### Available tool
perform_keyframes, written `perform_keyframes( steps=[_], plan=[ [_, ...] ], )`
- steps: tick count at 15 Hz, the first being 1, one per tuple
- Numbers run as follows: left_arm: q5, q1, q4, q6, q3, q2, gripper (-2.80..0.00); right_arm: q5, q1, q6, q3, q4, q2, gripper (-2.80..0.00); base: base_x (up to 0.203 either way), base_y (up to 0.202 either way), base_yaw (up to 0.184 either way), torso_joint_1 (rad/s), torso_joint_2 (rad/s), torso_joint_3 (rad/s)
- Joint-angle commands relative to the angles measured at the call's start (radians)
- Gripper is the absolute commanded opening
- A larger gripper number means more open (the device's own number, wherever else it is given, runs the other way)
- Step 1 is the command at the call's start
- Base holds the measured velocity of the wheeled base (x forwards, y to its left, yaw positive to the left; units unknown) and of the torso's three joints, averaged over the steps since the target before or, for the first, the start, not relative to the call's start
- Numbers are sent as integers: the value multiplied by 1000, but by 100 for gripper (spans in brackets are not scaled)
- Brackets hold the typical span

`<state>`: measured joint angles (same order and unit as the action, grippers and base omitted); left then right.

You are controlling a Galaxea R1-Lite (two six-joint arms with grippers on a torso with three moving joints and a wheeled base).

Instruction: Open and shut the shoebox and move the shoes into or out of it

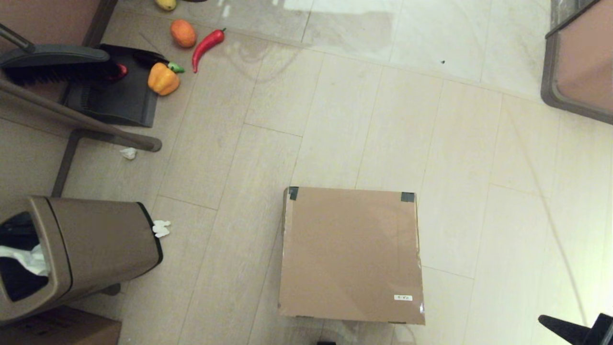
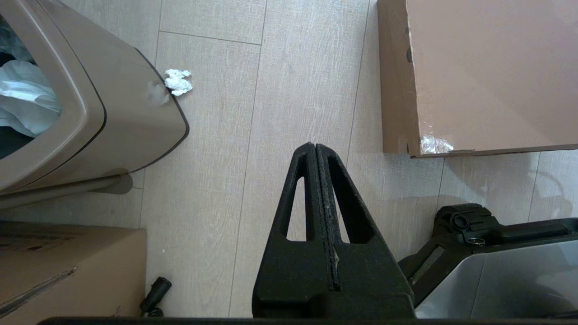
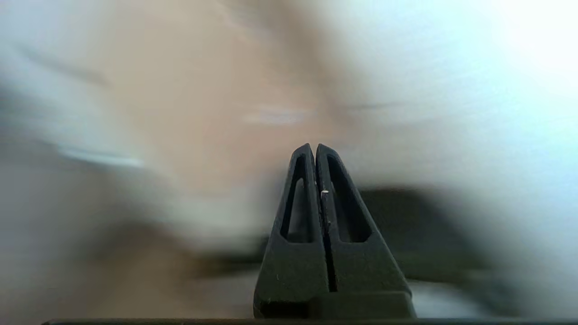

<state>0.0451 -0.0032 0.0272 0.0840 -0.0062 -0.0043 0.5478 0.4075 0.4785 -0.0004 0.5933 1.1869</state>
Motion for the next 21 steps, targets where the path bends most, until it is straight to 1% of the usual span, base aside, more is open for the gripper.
perform_keyframes(
  steps=[1,2,3,4,6,7,10,12,13,14,15,18,19,20,21],
  plan=[
    [1,0,0,0,0,4,-280,-414,-169,-304,0,-47,-58,-280,0,0,0,0,0,0],
    [-1,0,0,-1,0,4,-280,-458,-280,-331,0,-107,-139,-280,0,0,0,0,0,0],
    [-1,0,0,-1,0,4,-280,-480,-355,-351,0,-198,-257,-280,0,0,0,0,0,0],
    [-1,0,0,0,0,4,-280,-496,-389,-365,-4,-296,-396,-280,0,0,0,0,0,0],
    [1,0,0,0,0,4,-280,-518,-412,-381,-24,-461,-648,-280,0,0,0,0,0,0],
    [1,0,0,0,0,4,-280,-526,-420,-387,-32,-519,-761,-280,0,0,0,0,0,0],
    [1,0,0,-1,0,4,-280,-556,-414,-392,-47,-636,-1024,-280,0,0,0,0,0,0],
    [-1,0,0,-7,0,4,-280,-582,-403,-388,-49,-663,-1148,-280,0,0,0,0,0,0],
    [-2,0,0,-21,0,4,-280,-585,-401,-378,-40,-648,-1185,-280,0,0,0,0,0,0],
    [-9,0,0,-32,-1,4,-280,-584,-400,-344,-14,-576,-1190,-280,0,0,0,0,0,0],
    [-24,0,0,-34,0,4,-280,-583,-399,-274,-3,-553,-1187,-280,0,0,0,0,0,0],
    [-42,0,0,-64,-1,4,-280,-582,-398,-225,2,-561,-1185,-280,0,0,0,0,0,0],
    [-44,0,0,-75,-1,4,-280,-583,-398,-225,1,-560,-1185,-280,0,0,0,0,0,0],
    [-44,0,0,-75,-1,4,-280,-579,-398,-259,1,-555,-1185,-280,0,0,0,0,0,0],
    [-44,0,0,-75,-1,4,-280,-572,-398,-348,1,-549,-1185,-280,0,0,0,0,0,0]
  ],
)
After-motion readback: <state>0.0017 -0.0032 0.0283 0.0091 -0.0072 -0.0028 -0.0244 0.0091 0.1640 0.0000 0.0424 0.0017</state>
